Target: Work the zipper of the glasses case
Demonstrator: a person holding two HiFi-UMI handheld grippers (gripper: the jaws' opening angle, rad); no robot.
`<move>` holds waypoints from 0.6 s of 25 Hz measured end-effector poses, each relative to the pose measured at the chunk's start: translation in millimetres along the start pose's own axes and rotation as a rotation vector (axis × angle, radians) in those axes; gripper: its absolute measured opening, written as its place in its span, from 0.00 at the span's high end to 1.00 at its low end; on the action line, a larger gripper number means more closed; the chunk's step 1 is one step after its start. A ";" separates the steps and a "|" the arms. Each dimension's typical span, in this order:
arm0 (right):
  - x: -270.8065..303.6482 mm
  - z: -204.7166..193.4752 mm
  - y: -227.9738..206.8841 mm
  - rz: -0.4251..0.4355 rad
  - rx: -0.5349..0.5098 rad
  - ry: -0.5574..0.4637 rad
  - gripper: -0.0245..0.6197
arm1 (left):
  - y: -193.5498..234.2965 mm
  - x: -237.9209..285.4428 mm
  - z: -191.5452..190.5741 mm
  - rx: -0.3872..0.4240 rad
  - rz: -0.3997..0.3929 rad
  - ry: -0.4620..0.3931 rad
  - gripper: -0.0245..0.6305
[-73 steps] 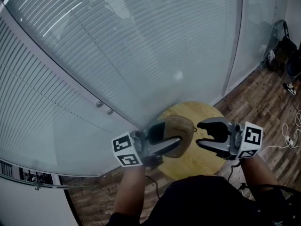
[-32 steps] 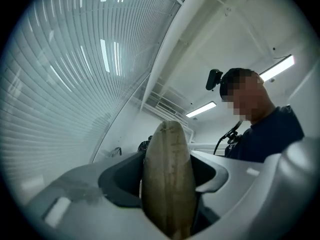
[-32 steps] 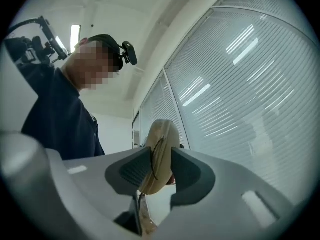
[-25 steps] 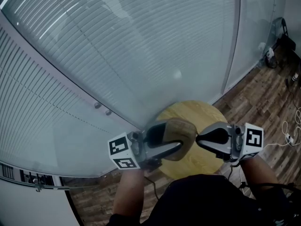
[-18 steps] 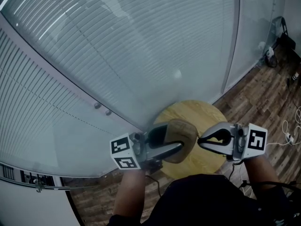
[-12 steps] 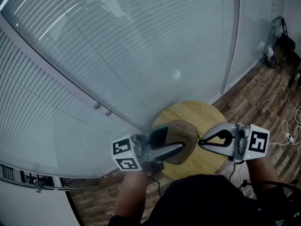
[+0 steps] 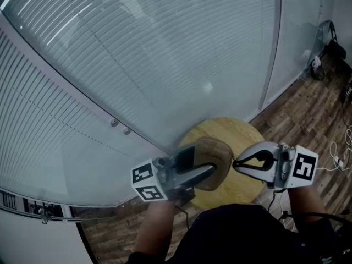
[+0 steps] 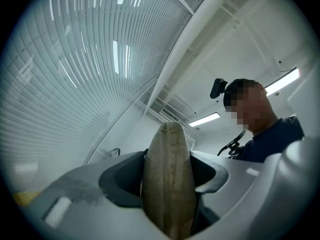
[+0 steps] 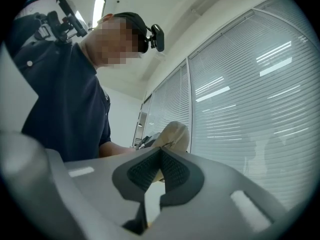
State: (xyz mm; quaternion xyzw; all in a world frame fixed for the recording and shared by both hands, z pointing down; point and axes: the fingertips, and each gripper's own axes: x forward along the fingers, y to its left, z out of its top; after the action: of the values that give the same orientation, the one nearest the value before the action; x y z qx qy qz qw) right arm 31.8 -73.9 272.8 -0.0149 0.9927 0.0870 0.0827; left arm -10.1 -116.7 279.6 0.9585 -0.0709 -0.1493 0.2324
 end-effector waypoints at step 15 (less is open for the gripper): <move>28.9 -27.6 30.2 0.082 -0.061 0.115 0.95 | 11.3 -14.8 46.9 -0.139 -0.008 -0.229 0.55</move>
State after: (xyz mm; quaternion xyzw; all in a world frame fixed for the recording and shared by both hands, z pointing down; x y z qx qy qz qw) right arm -2.5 -49.4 300.0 0.0181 0.9924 0.1195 0.0216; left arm -39.8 -143.6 248.9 0.9170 -0.0828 -0.2633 0.2880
